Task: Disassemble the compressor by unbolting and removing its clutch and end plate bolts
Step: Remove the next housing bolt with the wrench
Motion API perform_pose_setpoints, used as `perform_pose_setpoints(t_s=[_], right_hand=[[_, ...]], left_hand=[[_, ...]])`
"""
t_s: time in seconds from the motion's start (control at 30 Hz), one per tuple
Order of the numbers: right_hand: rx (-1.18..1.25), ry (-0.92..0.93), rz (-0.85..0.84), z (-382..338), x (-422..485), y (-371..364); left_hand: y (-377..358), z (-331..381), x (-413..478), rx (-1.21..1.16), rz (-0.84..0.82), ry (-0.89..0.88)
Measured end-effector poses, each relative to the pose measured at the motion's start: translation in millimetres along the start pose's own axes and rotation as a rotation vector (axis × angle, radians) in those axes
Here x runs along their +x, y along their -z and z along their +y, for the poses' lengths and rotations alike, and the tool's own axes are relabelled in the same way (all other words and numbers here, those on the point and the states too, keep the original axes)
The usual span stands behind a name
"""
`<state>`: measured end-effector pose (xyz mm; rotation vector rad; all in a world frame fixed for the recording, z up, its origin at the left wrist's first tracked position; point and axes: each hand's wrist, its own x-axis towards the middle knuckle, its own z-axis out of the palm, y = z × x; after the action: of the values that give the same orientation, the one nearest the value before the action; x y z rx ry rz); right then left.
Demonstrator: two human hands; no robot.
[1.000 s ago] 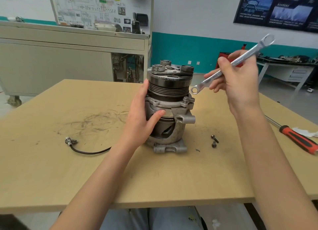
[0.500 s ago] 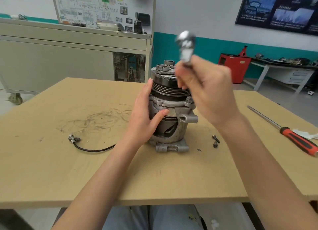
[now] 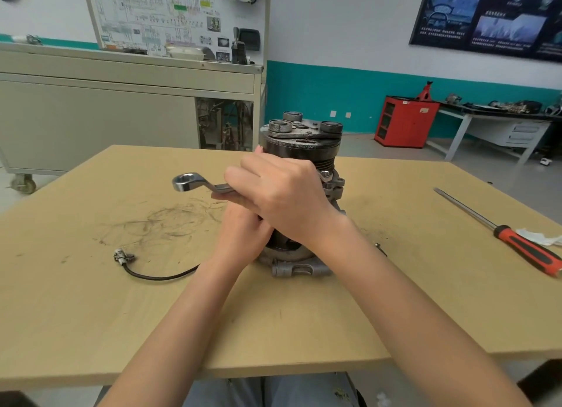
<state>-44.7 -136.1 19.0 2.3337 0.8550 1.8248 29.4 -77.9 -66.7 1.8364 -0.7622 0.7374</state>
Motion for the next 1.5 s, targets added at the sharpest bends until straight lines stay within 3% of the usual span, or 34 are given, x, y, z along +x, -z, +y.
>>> perform_pose_setpoints(t_s=[0.1, 0.27, 0.43, 0.6, 0.7, 0.73, 0.8, 0.97, 1.03, 1.1, 1.2, 1.33, 1.4, 1.5], right_hand=[[0.041, -0.009, -0.064, 3.2, -2.2, 0.9], [-0.053, -0.065, -0.048, 0.1, -9.4, -0.2], [0.176, -0.098, 0.010, 1.8, -12.8, 8.2], [0.407, -0.129, 0.117, 3.8, -22.9, 21.3], [0.408, -0.180, 0.217, 5.0, -33.2, 26.3], [0.423, -0.212, 0.238, 6.6, -38.7, 30.0], [0.516, -0.363, 0.305, 8.8, -50.1, 40.1], [1.032, -0.779, 0.490, 27.7, -64.4, 64.8], [1.133, -0.953, 0.508, 48.2, -68.2, 67.9], [1.165, -1.123, 0.445, 72.6, -75.7, 66.9], [1.278, -1.352, 0.165, 105.5, -84.8, 53.9], [1.353, -1.459, -0.197, 130.5, -88.2, 31.5], [1.433, -1.459, -0.204, 135.7, -87.4, 26.0], [1.611, -1.416, -0.041, 134.2, -82.0, 30.0]], left_hand=[[5.1, -0.6, -1.6, -0.053, -0.154, -0.043], [6.3, -0.3, -4.3, -0.045, -0.055, -0.089], [10.4, 0.6, -6.8, -0.097, -0.089, -0.098], [-5.4, 11.8, -1.4, -0.040, -0.320, 0.057], [-1.4, 4.0, -7.4, -0.103, -0.075, 0.010], [5.0, 0.4, -7.0, -0.125, -0.138, -0.032], [13.9, -4.2, -8.0, -0.182, -0.093, -0.046], [10.6, 2.2, -7.4, -0.250, -0.095, -0.008], [13.8, -1.0, -7.7, -0.262, -0.101, -0.003], [13.4, -0.4, -8.0, -0.264, -0.111, -0.006], [12.8, 1.1, -8.4, -0.246, -0.108, -0.004], [13.7, 1.8, -9.0, -0.244, -0.109, 0.003], [13.9, 2.3, -9.1, -0.238, -0.108, 0.010], [13.8, 2.4, -8.5, -0.242, -0.102, 0.012]])
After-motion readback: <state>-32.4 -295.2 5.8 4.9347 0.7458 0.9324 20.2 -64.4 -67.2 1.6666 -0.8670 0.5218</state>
